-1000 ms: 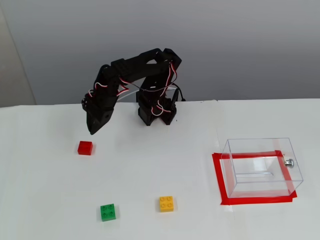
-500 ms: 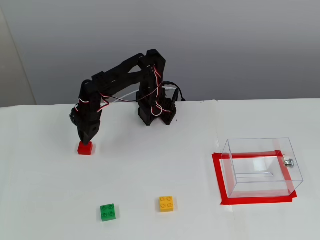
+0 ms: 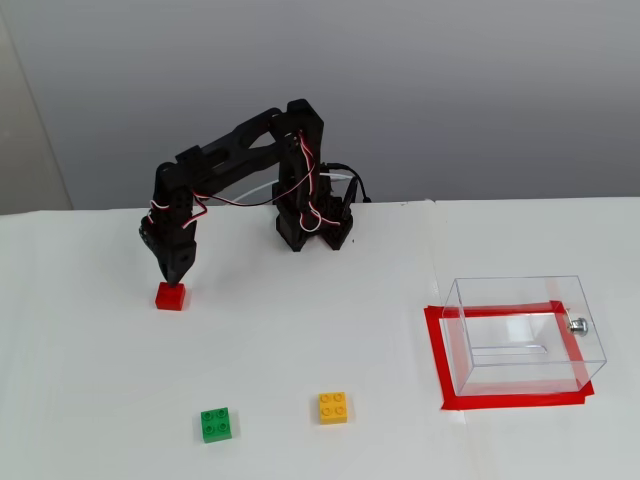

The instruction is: Pick the red lego brick and place it into the transparent box

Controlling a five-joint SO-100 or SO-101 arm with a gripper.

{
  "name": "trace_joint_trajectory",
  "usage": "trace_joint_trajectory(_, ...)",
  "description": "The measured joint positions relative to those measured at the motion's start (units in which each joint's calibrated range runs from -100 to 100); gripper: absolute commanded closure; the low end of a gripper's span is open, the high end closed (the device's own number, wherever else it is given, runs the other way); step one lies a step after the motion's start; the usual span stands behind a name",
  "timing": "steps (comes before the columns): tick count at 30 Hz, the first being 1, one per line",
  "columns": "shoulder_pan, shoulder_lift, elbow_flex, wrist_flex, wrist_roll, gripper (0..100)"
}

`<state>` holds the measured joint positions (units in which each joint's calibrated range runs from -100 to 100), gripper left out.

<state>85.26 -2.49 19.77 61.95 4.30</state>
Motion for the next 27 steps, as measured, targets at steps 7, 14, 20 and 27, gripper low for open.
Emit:
trace_joint_trajectory(7,2.7,1.4,0.0,-3.2,0.1,98)
trace_joint_trajectory(14,1.8,2.1,-1.6,-3.3,1.2,83)
trace_joint_trajectory(20,1.2,2.5,-1.7,-3.3,2.3,77)
trace_joint_trajectory(27,-0.4,2.5,-1.7,-3.3,4.0,75)
